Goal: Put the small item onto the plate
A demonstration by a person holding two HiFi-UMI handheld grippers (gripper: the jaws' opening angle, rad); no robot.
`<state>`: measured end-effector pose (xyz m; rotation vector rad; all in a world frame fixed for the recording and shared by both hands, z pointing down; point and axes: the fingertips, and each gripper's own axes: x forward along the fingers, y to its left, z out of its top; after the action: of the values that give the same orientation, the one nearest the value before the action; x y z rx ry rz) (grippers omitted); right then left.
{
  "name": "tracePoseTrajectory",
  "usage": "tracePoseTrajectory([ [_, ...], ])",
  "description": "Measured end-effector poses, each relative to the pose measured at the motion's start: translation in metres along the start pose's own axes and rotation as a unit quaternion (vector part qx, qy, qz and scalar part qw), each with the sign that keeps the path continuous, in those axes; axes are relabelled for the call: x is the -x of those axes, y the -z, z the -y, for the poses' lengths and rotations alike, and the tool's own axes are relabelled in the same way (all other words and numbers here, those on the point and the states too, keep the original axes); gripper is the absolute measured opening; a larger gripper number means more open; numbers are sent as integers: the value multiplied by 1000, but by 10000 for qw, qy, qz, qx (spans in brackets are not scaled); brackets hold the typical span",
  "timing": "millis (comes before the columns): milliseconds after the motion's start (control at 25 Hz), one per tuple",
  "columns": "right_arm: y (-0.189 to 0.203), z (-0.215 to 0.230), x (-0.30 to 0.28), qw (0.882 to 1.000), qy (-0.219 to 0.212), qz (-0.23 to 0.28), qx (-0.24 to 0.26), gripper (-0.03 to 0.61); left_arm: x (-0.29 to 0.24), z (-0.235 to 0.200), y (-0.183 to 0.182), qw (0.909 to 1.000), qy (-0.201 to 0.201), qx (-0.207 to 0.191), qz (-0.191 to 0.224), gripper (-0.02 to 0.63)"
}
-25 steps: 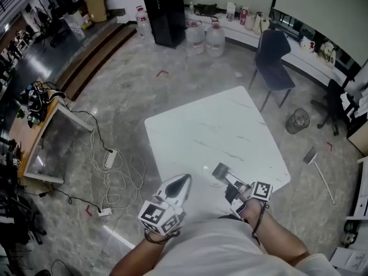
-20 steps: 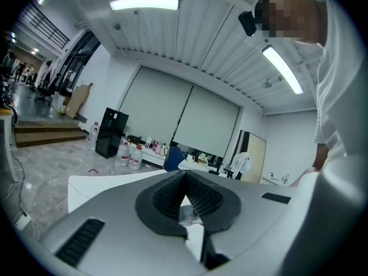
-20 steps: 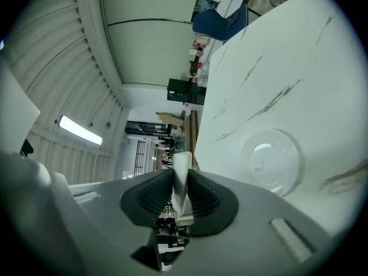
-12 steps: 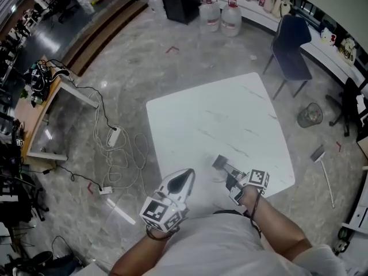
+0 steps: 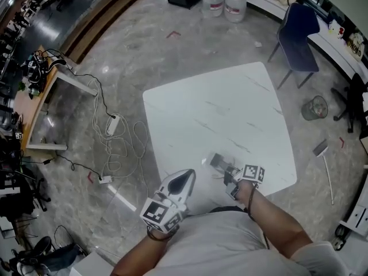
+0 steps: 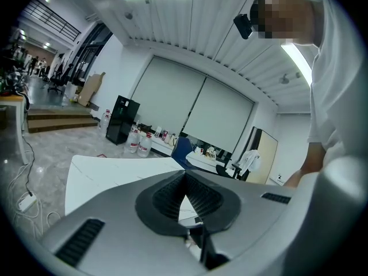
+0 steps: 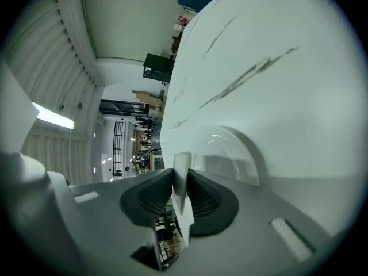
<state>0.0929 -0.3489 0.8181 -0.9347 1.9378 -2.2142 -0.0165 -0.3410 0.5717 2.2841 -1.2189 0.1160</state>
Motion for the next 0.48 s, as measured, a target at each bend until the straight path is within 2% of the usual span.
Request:
tracePoseTrajectory([
  [200, 0, 10, -6, 9999, 108, -128, -13, 80, -5, 1, 6, 9999, -27, 53, -81, 5],
  [480, -3, 15, -15, 9996, 203, -185, 56, 80, -5, 0, 7, 9998, -56, 193, 13, 5],
])
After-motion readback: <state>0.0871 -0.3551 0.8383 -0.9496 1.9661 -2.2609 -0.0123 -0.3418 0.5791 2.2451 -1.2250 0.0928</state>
